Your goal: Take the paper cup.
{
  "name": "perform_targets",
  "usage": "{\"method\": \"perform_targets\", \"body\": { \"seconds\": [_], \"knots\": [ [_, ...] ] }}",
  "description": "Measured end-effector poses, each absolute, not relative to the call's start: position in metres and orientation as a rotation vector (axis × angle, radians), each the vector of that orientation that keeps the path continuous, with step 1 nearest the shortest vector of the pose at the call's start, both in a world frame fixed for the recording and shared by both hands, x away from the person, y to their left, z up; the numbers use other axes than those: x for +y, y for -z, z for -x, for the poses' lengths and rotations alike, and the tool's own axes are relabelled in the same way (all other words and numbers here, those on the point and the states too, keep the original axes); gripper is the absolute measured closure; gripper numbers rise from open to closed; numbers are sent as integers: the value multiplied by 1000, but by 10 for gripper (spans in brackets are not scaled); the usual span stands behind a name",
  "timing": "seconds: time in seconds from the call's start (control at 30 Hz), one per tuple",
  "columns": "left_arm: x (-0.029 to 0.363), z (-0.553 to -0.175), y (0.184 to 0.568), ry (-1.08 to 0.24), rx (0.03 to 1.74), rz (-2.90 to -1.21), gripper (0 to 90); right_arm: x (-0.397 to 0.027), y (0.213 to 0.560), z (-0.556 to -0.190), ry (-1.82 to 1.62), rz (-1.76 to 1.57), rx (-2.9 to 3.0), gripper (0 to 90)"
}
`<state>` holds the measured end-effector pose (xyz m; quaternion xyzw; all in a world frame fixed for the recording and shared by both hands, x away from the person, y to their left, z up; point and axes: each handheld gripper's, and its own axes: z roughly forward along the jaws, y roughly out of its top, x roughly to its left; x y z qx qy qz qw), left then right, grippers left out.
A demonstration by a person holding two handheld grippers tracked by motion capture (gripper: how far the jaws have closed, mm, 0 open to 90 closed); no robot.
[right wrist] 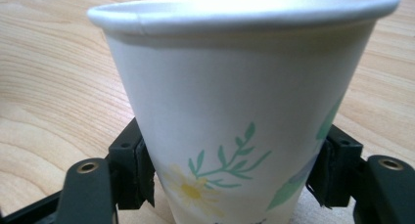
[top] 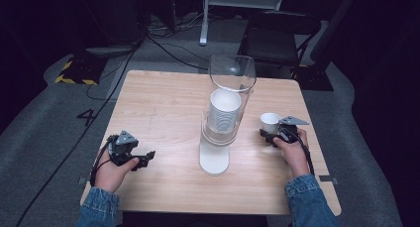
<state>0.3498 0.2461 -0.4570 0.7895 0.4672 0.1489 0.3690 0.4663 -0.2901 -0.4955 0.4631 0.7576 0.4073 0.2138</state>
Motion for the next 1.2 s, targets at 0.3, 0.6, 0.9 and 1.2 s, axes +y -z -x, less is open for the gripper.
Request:
{"method": "perform_targets", "body": {
  "seconds": [0.3, 0.6, 0.9, 1.2],
  "knots": [
    [246, -349, 456, -382, 1203, -2020, 217, -292, 494, -463, -1101, -1323, 2122, 298],
    [245, -351, 456, -377, 1198, -2025, 216, -294, 492, -460, -1091, -1334, 2110, 179],
    [244, -354, 456, -371, 1195, -2025, 212, -302, 484, -448, -1080, -1353, 2086, 158],
    [242, -356, 454, -369, 1179, -2027, 211, -317, 471, -424, -1084, -1356, 2088, 158]
  ]
}}
